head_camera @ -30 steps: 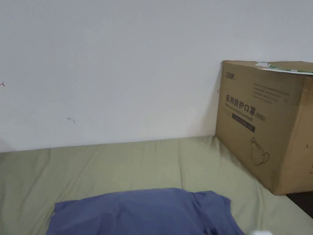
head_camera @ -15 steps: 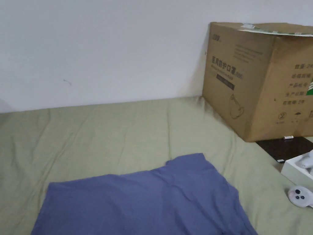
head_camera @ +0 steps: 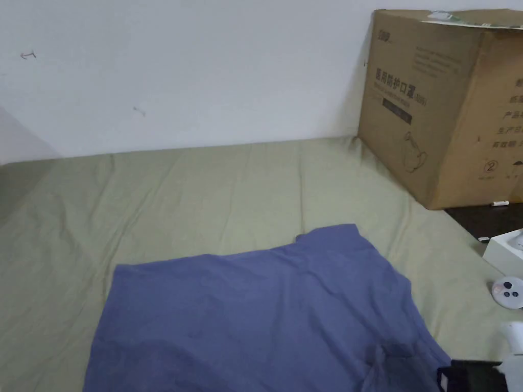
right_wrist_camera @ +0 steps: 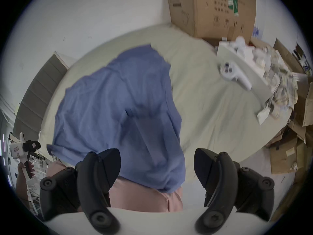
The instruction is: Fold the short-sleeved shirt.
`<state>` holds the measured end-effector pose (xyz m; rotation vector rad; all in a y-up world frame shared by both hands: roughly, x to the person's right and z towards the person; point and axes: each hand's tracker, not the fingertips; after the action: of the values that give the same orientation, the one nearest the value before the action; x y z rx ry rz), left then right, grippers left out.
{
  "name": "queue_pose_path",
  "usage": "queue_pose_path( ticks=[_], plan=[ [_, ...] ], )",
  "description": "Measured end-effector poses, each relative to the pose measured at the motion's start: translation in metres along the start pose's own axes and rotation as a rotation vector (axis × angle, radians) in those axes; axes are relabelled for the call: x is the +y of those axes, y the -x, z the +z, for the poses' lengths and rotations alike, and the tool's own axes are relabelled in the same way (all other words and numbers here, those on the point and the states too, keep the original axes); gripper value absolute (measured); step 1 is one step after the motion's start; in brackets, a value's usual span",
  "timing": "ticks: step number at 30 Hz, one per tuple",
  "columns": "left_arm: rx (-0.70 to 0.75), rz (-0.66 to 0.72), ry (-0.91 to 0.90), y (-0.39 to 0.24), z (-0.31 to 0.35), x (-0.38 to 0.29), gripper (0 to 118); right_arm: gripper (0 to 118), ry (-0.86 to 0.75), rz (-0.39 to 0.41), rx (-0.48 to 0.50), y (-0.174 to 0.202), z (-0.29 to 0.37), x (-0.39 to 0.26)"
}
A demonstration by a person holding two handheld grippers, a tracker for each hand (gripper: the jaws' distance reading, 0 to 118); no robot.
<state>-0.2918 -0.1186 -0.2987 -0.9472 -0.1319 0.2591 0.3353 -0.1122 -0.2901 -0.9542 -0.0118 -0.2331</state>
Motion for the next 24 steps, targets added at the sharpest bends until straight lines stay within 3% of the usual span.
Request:
queue_pose_path(
  ticks=[3, 4, 5, 6, 7, 8, 9, 12, 13, 16, 18, 19, 20, 21, 22, 23, 24],
  plan=[
    [-0.031, 0.046, -0.139, -0.021, 0.033, -0.002, 104, 92, -0.167, -0.067, 0.099, 0.016, 0.033, 0.003],
    [-0.041, 0.059, -0.204, -0.026, 0.045, -0.005, 97, 91, -0.212, -0.087, 0.146, 0.021, 0.042, 0.003],
    [-0.058, 0.060, -0.267, -0.033, 0.057, -0.007, 73, 82, -0.254, -0.100, 0.184, 0.025, 0.049, 0.002],
    [-0.064, 0.053, -0.336, -0.040, 0.069, -0.011, 41, 57, -0.312, -0.112, 0.239, 0.030, 0.058, 0.000],
    [-0.055, 0.042, -0.389, -0.047, 0.079, -0.015, 8, 14, -0.368, -0.110, 0.293, 0.035, 0.065, -0.003],
    [-0.050, 0.030, -0.418, -0.054, 0.085, -0.017, 0, 0, -0.379, -0.109, 0.280, 0.043, 0.067, -0.002],
    [-0.036, 0.013, -0.438, -0.060, 0.092, -0.020, 0, 0, -0.365, -0.096, 0.217, 0.049, 0.069, -0.002],
    [-0.069, -0.069, -0.403, -0.066, 0.086, -0.016, 0, 0, -0.336, -0.065, 0.317, 0.054, 0.067, 0.001],
    [-0.040, -0.094, -0.333, -0.061, 0.086, -0.003, 0, 0, -0.344, -0.050, 0.299, 0.058, 0.068, -0.001],
    [0.063, -0.101, 0.096, -0.052, 0.035, 0.013, 0, 0, -0.318, 0.042, 0.247, 0.067, 0.062, -0.001],
    [0.013, -0.075, 0.168, -0.036, 0.009, 0.008, 1, 0, -0.305, 0.051, 0.248, 0.070, 0.057, -0.004],
    [0.022, -0.070, 0.191, -0.029, -0.006, 0.003, 2, 0, -0.295, 0.054, 0.258, 0.070, 0.055, -0.007],
    [0.046, -0.070, 0.196, -0.023, -0.017, 0.001, 33, 0, -0.280, 0.054, 0.271, 0.070, 0.052, -0.009],
    [0.088, -0.090, 0.196, -0.017, -0.023, -0.003, 81, 0, -0.258, 0.052, 0.280, 0.069, 0.049, -0.011],
    [0.112, -0.094, 0.170, -0.014, -0.030, -0.006, 112, 0, -0.239, 0.051, 0.279, 0.070, 0.048, -0.013],
    [0.110, -0.105, 0.117, -0.011, -0.031, -0.006, 116, 0, -0.227, 0.054, 0.271, 0.070, 0.046, -0.014],
    [0.098, -0.089, 0.087, -0.007, -0.036, -0.004, 112, 0, -0.217, 0.059, 0.263, 0.069, 0.044, -0.016]
  ],
)
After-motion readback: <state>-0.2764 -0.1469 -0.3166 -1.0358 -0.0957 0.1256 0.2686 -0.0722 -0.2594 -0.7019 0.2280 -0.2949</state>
